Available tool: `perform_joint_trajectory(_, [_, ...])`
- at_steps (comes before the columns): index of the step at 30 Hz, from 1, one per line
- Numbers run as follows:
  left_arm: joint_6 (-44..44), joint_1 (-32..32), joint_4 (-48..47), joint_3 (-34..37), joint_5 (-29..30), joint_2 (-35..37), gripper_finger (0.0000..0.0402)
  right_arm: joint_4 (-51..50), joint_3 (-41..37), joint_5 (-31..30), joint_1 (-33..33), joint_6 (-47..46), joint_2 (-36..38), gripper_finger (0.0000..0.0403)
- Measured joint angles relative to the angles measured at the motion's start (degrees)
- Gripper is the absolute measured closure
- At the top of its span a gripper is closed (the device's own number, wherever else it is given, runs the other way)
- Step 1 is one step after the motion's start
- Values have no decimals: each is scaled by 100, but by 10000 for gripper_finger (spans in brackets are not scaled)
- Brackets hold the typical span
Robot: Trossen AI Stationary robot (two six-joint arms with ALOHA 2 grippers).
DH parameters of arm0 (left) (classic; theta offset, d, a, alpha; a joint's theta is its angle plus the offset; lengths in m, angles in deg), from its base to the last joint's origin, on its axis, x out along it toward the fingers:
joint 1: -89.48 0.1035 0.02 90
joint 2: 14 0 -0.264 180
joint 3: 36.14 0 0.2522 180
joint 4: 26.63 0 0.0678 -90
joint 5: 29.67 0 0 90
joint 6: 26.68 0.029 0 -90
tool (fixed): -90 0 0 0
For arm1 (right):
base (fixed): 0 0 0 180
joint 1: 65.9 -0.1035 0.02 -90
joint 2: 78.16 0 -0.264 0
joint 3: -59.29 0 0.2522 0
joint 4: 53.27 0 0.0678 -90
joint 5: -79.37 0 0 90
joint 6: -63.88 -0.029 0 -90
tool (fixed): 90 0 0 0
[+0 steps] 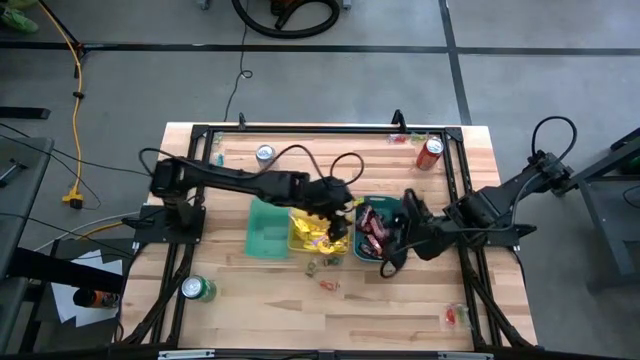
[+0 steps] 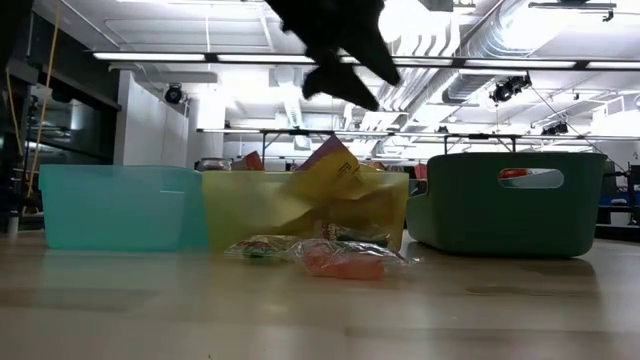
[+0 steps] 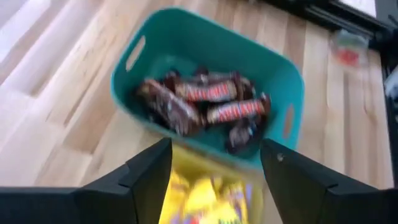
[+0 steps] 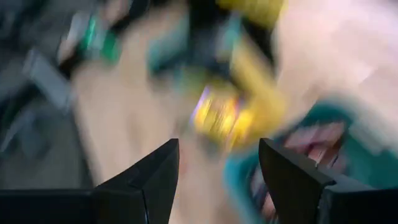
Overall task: Sort candy
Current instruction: Put the red gummy into the green bin
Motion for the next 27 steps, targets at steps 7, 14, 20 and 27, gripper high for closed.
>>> perform_joint_trajectory(7, [-775,-601,1197,1546,648,1615,169,-1942,-6,1754,-916,-1554,-180,187])
perform_joint_trajectory(14, [-1447,-1335,2684,2593,2292,2907,169,-849,-1789,3376,-1988,-3510,104,191])
perform_joint_trajectory(20, [-1463,-1516,2800,2594,3249,3147,169,1781,-3780,4557,-2149,-4835,84,192])
perform_joint_trajectory(27, [-1561,-1514,3121,2596,3291,3145,169,2435,-4408,4785,-2233,-5380,-156,192])
